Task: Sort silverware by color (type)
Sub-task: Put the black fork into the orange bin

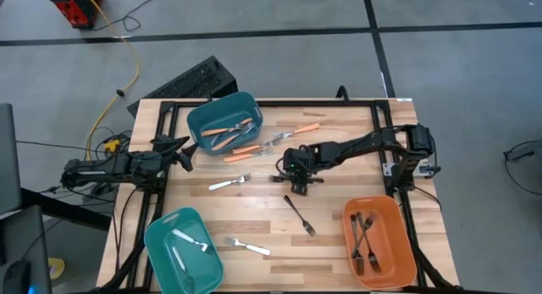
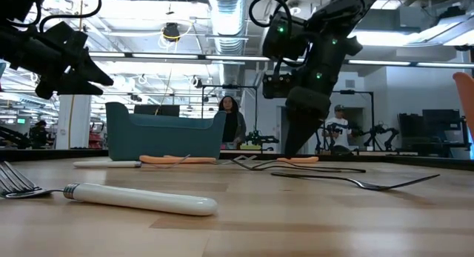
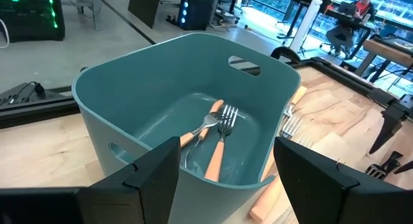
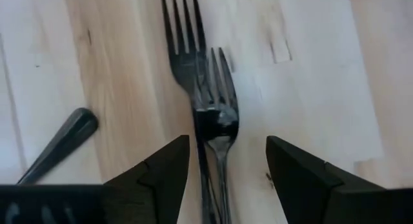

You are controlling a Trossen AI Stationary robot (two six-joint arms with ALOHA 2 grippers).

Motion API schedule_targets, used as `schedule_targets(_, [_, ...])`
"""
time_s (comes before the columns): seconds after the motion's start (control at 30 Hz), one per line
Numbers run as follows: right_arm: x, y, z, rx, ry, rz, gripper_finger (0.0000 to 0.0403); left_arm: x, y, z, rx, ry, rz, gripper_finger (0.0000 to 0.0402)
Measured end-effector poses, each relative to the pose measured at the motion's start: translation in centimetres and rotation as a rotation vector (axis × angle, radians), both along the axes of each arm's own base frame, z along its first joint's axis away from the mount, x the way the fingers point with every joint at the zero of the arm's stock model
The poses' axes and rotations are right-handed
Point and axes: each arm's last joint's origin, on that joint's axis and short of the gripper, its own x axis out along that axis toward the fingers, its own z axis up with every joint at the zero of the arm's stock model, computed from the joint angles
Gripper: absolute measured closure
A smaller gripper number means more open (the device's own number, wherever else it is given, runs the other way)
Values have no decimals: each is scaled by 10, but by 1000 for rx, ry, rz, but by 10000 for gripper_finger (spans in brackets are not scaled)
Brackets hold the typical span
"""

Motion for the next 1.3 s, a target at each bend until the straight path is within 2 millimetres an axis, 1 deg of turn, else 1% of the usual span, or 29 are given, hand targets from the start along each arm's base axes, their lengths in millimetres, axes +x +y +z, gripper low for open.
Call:
schedule_targets(0.47, [-5,-5,-1,-4,43,-2,170,0,0,0,-1,-1,0,167])
schedule_targets(0.57, [-5,-5,-1,-1,42,-6,165,0,0,0,0,0,0,167])
schedule_targets(0.83, [-5,-5,-1,0,44,-8,134,0,0,0,0,0,0,167])
schedule_targets(1.23, [-4,-5,-1,1,44,-8,131,0,0,0,0,1,-1,167])
schedule_targets(1.3, [-2,-5,-7,1,42,-6,131,0,0,0,0,1,-1,167])
